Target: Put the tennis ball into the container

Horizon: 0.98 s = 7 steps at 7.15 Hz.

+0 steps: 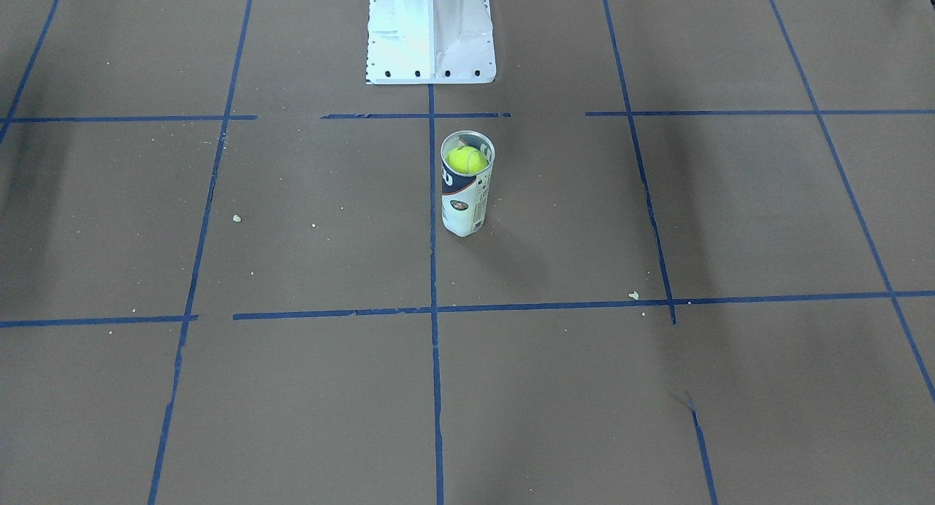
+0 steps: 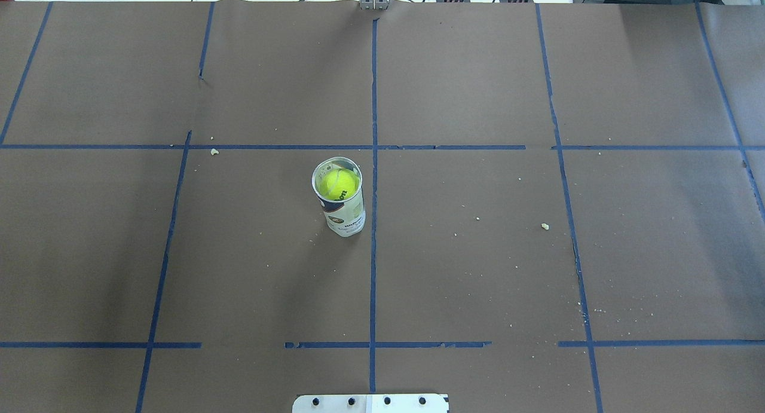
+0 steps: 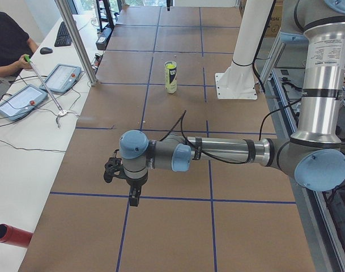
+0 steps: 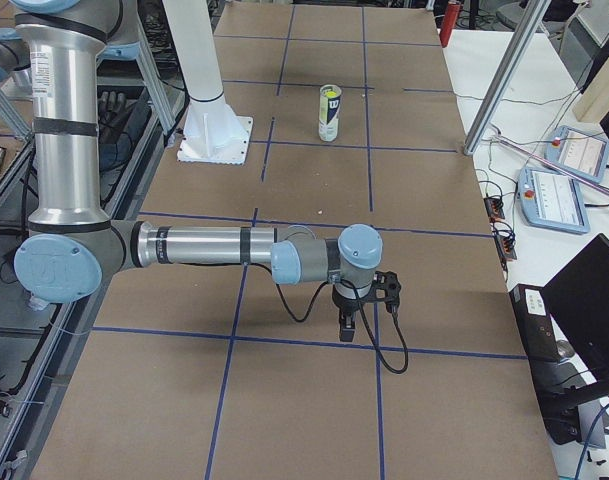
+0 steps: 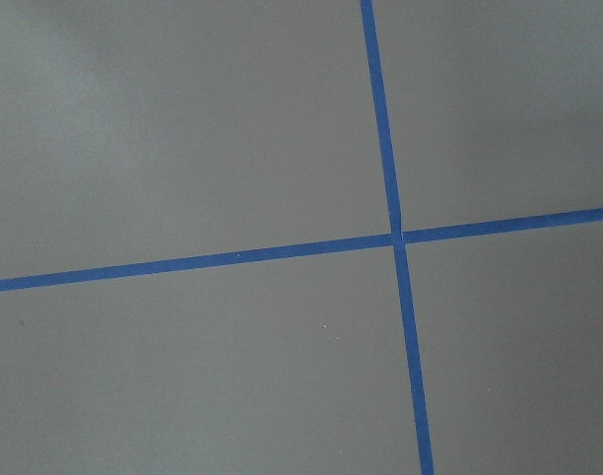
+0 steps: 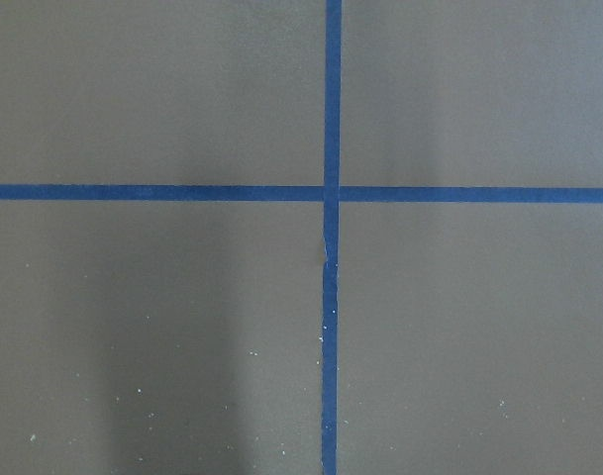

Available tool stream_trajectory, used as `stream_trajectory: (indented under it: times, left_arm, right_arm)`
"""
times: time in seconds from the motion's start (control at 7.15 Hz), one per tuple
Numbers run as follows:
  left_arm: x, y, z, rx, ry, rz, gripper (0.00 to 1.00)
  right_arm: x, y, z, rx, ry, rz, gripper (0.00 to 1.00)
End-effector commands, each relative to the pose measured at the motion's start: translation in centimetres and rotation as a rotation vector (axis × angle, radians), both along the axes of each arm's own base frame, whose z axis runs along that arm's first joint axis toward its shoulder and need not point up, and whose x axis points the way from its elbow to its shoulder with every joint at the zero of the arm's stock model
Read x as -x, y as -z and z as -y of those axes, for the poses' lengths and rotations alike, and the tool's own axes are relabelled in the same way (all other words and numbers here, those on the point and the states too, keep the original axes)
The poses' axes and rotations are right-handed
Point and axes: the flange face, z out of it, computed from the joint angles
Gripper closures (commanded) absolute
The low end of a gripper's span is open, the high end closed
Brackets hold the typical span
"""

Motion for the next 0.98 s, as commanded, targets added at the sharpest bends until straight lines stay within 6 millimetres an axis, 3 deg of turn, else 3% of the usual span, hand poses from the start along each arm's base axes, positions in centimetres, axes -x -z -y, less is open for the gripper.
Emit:
stream_trajectory:
  times: [0.0, 0.28, 0.84]
  left_arm:
    - [-1.7, -0.2, -0.1, 0.057, 0.013, -0.032, 0.0]
    - [-4.6, -0.2, -0.2, 0.075, -0.043, -0.079, 0.0]
    - [-4.9, 0.3, -1.5, 0.112, -0.056, -0.075, 0.0]
  right_arm:
    - [0.0, 0.0, 0.0, 0.0, 0.0, 0.0, 0.0]
    - [0.0, 0.0, 0.0, 0.0, 0.0, 0.0, 0.0]
    - [0.0, 0.0, 0.0, 0.0, 0.0, 0.0, 0.0]
